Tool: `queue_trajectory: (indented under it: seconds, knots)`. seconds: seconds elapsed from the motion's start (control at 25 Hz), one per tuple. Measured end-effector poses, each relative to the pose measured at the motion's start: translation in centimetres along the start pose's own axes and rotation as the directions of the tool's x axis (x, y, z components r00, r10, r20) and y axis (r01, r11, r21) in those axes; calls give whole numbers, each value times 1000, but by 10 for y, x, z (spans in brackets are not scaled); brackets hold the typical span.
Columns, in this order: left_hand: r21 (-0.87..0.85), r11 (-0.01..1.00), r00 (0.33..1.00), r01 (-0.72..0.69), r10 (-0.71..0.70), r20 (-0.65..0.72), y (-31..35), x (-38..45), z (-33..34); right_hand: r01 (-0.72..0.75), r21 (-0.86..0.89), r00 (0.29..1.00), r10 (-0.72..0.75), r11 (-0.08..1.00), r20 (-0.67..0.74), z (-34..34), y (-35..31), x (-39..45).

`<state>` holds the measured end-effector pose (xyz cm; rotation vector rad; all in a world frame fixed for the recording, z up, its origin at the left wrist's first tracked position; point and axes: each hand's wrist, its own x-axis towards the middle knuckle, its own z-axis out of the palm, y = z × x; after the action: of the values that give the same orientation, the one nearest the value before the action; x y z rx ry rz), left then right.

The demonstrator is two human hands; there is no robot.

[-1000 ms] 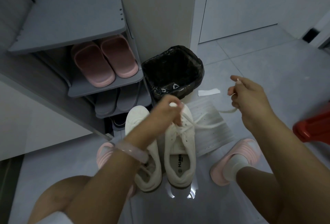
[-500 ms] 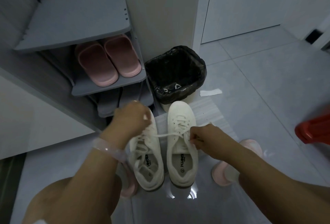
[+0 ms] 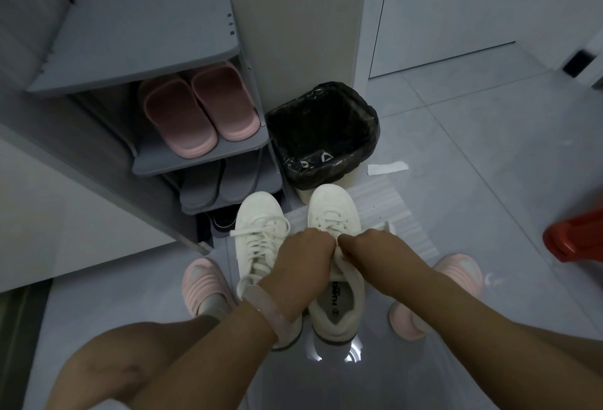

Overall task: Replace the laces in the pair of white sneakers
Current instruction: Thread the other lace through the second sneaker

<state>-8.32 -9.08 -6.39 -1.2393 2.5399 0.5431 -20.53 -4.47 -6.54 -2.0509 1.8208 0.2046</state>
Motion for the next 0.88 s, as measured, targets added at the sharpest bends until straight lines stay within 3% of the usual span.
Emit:
queue_trajectory:
  seconds: [0.08,0.2,0.4,0.48,0.56,0.64,0.8,0.88]
  knots:
    - [90,996,1000,-10,11,-10,2,2,5,-2,-16,1000,2,1000,0,-2,-3,-1]
    - [-122,993,998,9,-17,-63,-1,6,9,-48,36,997,50,998,-53,1,-2,0]
    - [-344,938,994,-31,-7,-109,-9,10,8,-173,489,945,284,855,-163,11,16,3]
    - [-347,937,997,-28,0,-80,-10,11,8,-134,471,959,235,872,-162,13,18,1]
    - [-342,940,994,-7,-32,-108,-10,11,6,-49,295,990,85,954,-112,9,15,-1]
    - [-405,914,989,-23,-38,-141,-10,13,8,-4,283,994,34,959,-101,6,13,-1]
    - [-519,854,989,-36,-43,-139,-10,15,14,-110,546,950,250,830,-188,14,14,2]
    - [-514,857,989,-32,-49,-142,-10,19,22,-125,524,932,281,842,-229,21,17,1]
